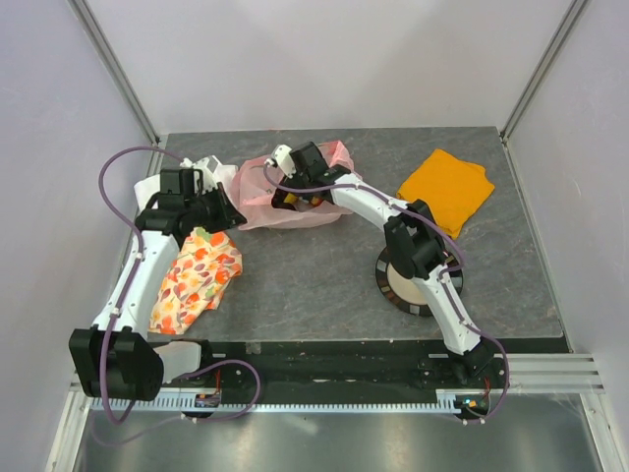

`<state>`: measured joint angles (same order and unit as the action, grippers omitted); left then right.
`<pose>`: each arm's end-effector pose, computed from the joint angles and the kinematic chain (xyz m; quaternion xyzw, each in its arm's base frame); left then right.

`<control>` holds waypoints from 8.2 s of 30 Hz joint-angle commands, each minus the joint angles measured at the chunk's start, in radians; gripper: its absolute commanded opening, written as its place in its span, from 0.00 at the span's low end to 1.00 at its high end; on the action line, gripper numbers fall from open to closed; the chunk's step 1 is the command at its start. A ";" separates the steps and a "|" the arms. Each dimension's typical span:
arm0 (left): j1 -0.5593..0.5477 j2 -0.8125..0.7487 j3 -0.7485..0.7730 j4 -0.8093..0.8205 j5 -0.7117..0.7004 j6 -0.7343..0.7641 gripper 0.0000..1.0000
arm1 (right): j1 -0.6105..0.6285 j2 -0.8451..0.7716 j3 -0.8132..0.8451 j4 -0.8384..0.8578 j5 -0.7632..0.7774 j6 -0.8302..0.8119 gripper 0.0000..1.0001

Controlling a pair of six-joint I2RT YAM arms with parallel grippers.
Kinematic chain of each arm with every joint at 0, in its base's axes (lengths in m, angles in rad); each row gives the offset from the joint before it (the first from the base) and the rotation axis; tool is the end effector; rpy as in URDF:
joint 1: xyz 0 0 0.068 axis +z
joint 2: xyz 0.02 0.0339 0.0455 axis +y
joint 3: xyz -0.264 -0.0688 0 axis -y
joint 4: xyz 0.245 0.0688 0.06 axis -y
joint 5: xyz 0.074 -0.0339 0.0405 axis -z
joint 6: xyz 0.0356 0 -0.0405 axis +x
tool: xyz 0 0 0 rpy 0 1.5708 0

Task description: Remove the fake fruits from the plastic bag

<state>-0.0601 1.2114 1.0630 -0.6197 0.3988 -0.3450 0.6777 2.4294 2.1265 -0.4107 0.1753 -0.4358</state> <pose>0.2539 -0.0291 0.3095 -0.0515 0.9041 -0.2556 0.3384 0.4355 0.3425 0.1988 -0.4479 0.7884 -0.0291 0.4206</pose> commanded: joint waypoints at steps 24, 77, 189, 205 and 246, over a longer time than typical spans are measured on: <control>0.022 -0.050 -0.048 0.083 0.101 0.001 0.02 | -0.056 -0.436 -0.278 0.012 -0.172 0.074 0.00; 0.023 -0.085 -0.060 0.078 0.127 0.003 0.02 | -0.044 -0.063 0.110 -0.254 -0.140 0.506 0.64; -0.080 -0.085 -0.116 0.087 0.310 0.138 0.02 | -0.104 0.100 0.239 -0.295 -0.326 0.756 0.70; -0.081 -0.064 -0.104 0.074 0.311 0.149 0.02 | -0.092 0.192 0.323 -0.290 -0.186 0.687 0.41; -0.086 0.162 0.163 0.256 0.273 -0.038 0.02 | -0.190 -0.458 -0.434 -0.446 -0.445 -0.041 0.42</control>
<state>-0.1425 1.3792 1.2526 -0.3660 0.6823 -0.3508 0.4854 2.0628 1.8126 -0.9295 -0.2733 -0.2672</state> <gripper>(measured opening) 0.025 0.357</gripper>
